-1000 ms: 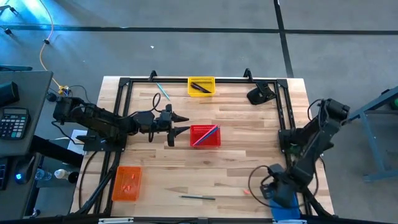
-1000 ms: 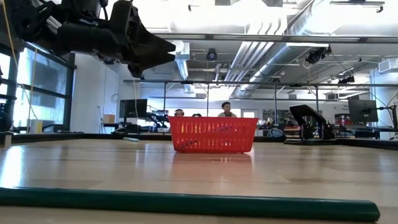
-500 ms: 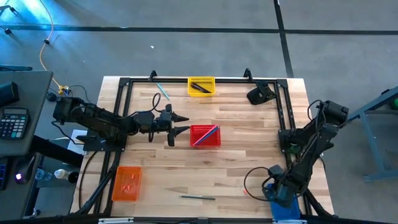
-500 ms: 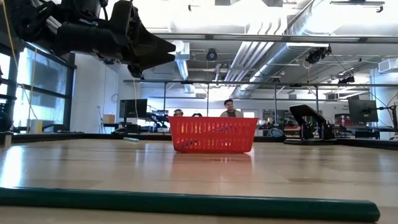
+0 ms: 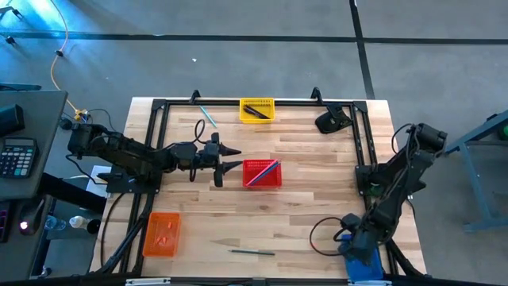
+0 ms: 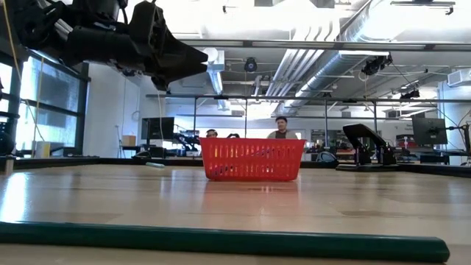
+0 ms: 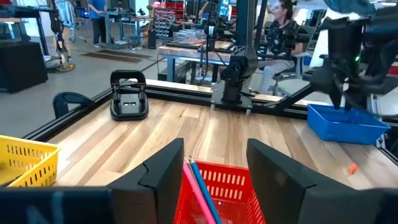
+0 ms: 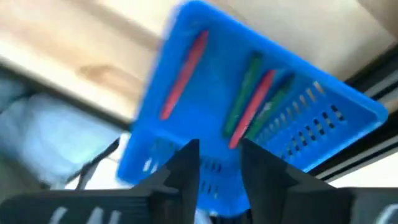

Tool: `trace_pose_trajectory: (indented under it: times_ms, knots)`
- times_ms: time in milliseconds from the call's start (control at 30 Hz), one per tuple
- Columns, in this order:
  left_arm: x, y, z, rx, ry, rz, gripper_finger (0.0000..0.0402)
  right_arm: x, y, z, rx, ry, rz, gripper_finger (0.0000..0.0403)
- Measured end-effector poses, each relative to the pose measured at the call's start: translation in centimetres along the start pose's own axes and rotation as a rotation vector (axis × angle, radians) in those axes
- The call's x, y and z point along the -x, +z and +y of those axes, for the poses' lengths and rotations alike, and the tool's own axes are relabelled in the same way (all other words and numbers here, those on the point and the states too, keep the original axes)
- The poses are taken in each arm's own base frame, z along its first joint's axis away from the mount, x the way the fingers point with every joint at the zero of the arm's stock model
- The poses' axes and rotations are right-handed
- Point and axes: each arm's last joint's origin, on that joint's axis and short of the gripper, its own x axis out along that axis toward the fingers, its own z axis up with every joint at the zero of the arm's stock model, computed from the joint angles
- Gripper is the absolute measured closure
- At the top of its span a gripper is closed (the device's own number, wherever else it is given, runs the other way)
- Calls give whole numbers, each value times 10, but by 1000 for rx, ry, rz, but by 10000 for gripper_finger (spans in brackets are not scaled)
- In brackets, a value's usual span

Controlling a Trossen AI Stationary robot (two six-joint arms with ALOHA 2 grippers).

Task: Sort crayons/erasers/pens/pencils in bins
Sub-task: Put the light blue ball pen into the yellow bin

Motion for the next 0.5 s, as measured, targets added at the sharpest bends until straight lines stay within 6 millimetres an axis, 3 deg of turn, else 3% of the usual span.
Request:
trace_pose_trajectory:
  times_ms: [233,500]
  knots:
    - [0,1,4,-8,18,-10,299,41,15,1,204,90,-111,390]
    - [-1,2,16,4,37,-9,388,80,60,6,559,178,-471,400]
